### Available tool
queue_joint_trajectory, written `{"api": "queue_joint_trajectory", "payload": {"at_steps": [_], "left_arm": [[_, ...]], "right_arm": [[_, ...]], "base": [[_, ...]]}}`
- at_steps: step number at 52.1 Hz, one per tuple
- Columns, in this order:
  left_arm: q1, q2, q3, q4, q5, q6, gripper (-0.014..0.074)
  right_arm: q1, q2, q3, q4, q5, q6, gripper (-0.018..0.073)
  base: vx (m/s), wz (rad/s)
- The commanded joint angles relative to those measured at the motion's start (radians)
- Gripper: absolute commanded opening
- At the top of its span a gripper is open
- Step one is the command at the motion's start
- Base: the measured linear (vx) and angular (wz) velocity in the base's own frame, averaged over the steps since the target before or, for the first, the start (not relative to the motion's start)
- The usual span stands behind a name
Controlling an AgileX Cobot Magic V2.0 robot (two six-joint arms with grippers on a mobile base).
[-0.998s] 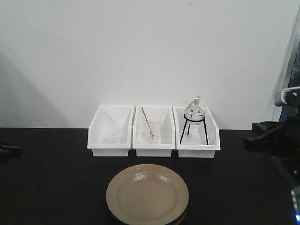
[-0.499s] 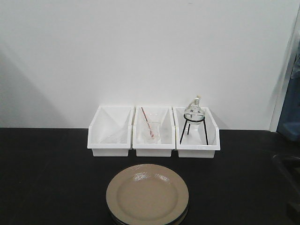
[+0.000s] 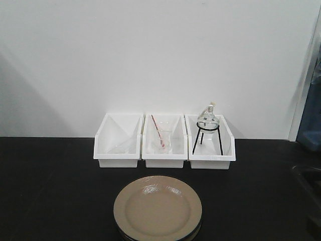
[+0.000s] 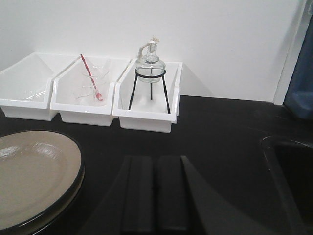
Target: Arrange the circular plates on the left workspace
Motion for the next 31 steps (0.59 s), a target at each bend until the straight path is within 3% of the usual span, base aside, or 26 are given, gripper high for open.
{"api": "queue_joint_trajectory", "payload": {"at_steps": [1,14,22,26,31], "left_arm": [[-0.003,0.004,-0.027,-0.046,-0.033,-0.003,-0.0001],[-0.003,0.004,-0.027,-0.034,-0.065,-0.003,-0.0001],[-0.003,-0.025,-0.028,-0.109,-0.147,-0.018,-0.0001],[-0.003,-0.056,-0.026,-0.076,-0.137,-0.036,-0.0001],[-0.003,-0.109,-0.005,0.044,-0.114,-0.188,-0.0001]], "right_arm": [[-0.003,-0.010,-0.030,0.005,-0.047,-0.007,-0.0004],[-0.003,-0.010,-0.030,0.005,-0.044,-0.007,-0.0004],[-0.003,-0.010,-0.030,0.005,-0.044,-0.007,-0.0004],[-0.003,-0.010,-0.030,0.005,-0.044,-0.007,-0.0004],[-0.003,-0.010,-0.030,0.005,-0.044,-0.008,-0.0004]], "base": [[0.00,0.00],[0.00,0.00],[0.00,0.00],[0.00,0.00],[0.00,0.00]]}}
